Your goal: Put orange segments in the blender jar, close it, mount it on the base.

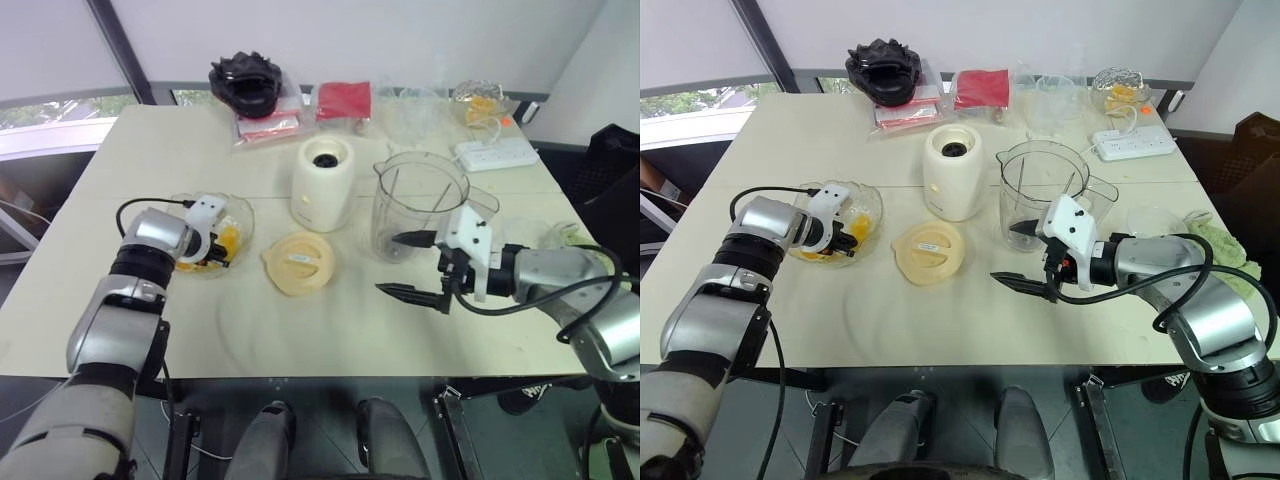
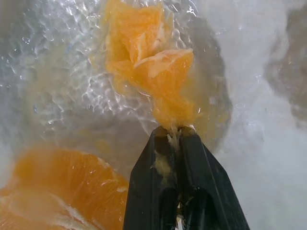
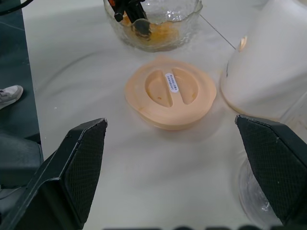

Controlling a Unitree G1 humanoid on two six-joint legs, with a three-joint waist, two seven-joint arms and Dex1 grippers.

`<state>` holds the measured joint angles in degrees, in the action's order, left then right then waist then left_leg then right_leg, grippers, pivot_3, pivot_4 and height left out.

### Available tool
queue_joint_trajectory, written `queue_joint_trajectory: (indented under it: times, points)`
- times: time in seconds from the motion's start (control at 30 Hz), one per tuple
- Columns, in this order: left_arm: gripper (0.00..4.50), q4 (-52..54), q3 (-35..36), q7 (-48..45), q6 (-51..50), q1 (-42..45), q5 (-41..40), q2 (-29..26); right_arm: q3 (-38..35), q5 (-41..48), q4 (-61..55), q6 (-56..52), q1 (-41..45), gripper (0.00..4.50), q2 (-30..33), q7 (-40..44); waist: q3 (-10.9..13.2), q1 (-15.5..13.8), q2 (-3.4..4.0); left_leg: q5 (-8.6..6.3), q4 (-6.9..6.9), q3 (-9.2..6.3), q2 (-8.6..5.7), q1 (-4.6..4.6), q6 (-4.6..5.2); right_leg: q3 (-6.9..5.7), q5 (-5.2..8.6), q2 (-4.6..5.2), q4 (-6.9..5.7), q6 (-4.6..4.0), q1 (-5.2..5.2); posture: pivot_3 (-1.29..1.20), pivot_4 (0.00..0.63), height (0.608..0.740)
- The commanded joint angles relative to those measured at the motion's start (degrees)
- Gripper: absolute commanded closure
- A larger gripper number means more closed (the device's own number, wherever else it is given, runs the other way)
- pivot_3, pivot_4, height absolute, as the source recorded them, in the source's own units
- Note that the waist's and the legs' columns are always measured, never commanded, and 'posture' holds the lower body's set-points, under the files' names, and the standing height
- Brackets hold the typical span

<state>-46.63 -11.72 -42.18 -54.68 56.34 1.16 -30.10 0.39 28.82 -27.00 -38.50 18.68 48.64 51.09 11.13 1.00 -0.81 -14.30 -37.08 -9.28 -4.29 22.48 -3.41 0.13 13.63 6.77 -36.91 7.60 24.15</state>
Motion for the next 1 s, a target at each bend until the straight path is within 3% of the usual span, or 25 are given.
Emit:
queue_joint_trajectory:
  times: [0.03, 0.23, 0.63, 0.73, 1.0]
  points:
    - [4.41, 0.91, -0.01, 0.06, -0.53, -1.18, 0.53, -0.6, -1.01, -0.08, -2.01, 0.92, 0.45, 0.0, 0.26, -0.02, 0.0, 0.0, 0.0, 0.0, 0.0, 0.0, 0.0, 0.0, 0.0, 0.0, 0.0, 0.0, 0.0, 0.0, 0.0, 0.0, 0.15, 0.74]
    - [4.41, 6.64, 2.98, 0.35, -2.0, -1.26, -1.56, -1.94, -1.09, -0.12, -2.34, 0.87, 0.09, 0.0, 0.25, -0.15, 0.0, 0.01, 0.0, 0.0, 0.0, 0.0, 0.0, 0.0, 0.0, 0.01, 0.0, 0.0, 0.0, 0.0, 0.0, 0.0, 0.15, 0.74]
    - [4.41, 26.9, 16.42, 6.36, -17.74, -1.11, -9.05, -4.46, -0.41, -0.39, -2.35, 0.97, -0.24, 0.0, -0.34, -0.16, 0.01, 0.07, -0.01, 0.0, 0.0, -0.02, 0.01, 0.01, 0.0, 0.01, 0.0, 0.0, -0.01, 0.0, 0.03, 0.0, 0.15, 0.74]
    - [4.41, 31.92, 21.93, 9.16, -21.82, -2.2, -11.26, -3.66, -0.15, -0.55, -2.31, 1.11, -0.36, 0.0, -0.69, -0.36, 0.01, 0.06, -0.01, 0.0, 0.01, -0.02, 0.01, 0.01, -0.01, 0.01, 0.0, 0.0, -0.01, 0.0, 0.03, 0.0, 0.15, 0.74]
    - [4.41, 37.69, 28.11, 14.82, -25.51, -2.57, -14.35, -1.85, 0.19, -0.56, -2.61, 1.07, -0.36, 0.0, -1.0, -0.8, 0.01, -0.15, -0.02, 0.0, 0.0, -0.02, 0.01, 0.01, -0.02, 0.02, 0.0, 0.0, -0.01, 0.0, 0.03, 0.0, 0.15, 0.74]
